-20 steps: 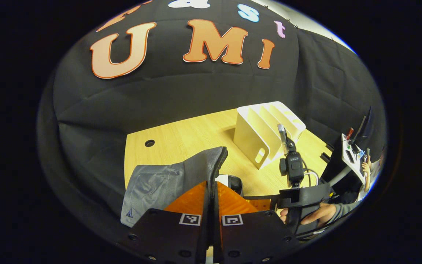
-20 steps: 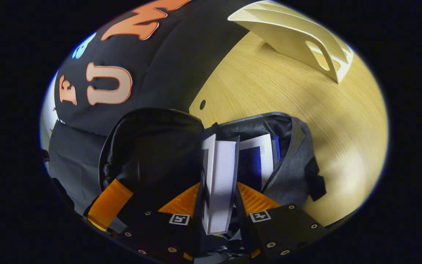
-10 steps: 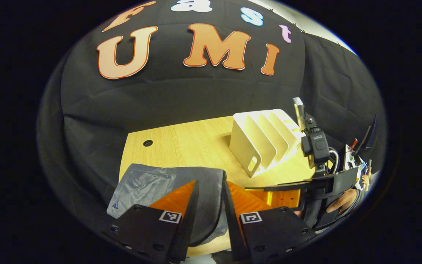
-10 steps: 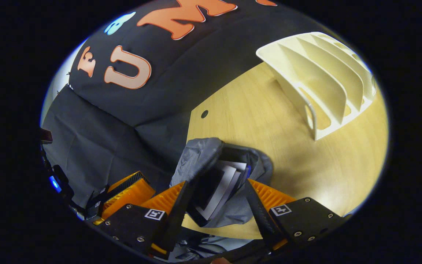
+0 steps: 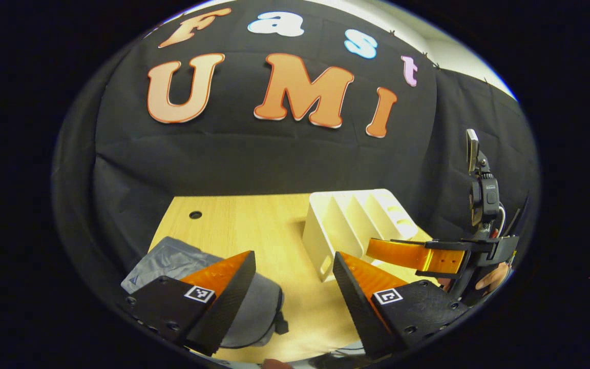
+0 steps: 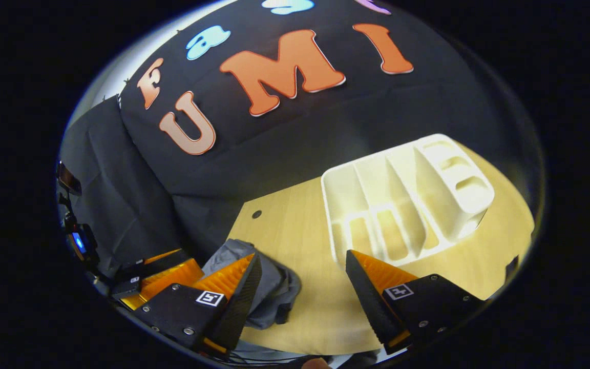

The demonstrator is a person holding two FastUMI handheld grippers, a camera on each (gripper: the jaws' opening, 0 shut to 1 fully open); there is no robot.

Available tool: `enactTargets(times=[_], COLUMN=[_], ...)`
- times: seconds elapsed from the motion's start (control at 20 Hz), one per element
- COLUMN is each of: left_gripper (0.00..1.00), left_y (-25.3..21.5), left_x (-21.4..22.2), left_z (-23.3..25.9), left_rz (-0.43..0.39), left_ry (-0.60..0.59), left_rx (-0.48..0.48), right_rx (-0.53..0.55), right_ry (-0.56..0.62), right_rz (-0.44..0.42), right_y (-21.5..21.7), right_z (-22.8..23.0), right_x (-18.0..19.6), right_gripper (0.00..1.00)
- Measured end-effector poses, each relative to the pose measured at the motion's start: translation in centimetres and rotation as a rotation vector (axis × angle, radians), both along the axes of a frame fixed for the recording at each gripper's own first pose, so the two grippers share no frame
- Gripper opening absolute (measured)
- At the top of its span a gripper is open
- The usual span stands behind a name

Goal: Open the schoolbag, grab two books from the bookshelf and put them into the schoolbag.

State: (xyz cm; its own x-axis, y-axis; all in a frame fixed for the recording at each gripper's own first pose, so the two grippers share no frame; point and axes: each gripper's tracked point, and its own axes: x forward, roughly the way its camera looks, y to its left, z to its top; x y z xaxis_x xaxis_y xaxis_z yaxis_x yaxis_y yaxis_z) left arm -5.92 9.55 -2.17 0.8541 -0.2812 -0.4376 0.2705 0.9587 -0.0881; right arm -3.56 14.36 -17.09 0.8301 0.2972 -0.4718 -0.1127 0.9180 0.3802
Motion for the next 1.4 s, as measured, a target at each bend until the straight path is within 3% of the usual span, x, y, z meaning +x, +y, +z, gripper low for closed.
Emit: enactTargets(times=[0.2,0.45,0.65,1.0,1.2,1.4], left_gripper=[0.97,0.97,0.94,0.96,0.96,0.96], left_y=[-3.1,-6.5,-8.5,-9.4,-9.6,-8.2], left_x=[1.5,2.1,2.6,2.9,3.3,3.9], left_z=[3.5,7.7,9.7,9.3,9.8,10.5], left_rz=[0.06,0.14,0.169,0.191,0.172,0.182], left_ry=[-0.158,-0.326,-0.417,-0.491,-0.493,-0.493], left_rx=[0.009,-0.074,-0.082,-0.012,0.022,0.024], right_rx=[-0.144,-0.282,-0.349,-0.309,-0.309,-0.319], right_ry=[-0.128,-0.349,-0.498,-0.51,-0.502,-0.524], right_rz=[-0.021,-0.063,-0.106,-0.256,-0.313,-0.309], right_y=[-4.4,-8.9,-11.0,-15.8,-16.3,-15.0], right_z=[3.4,9.5,13.5,14.4,15.4,17.0], right_x=[0.9,1.3,1.3,1.1,1.4,1.2], right_gripper=[0.98,0.97,0.98,0.97,0.97,0.97])
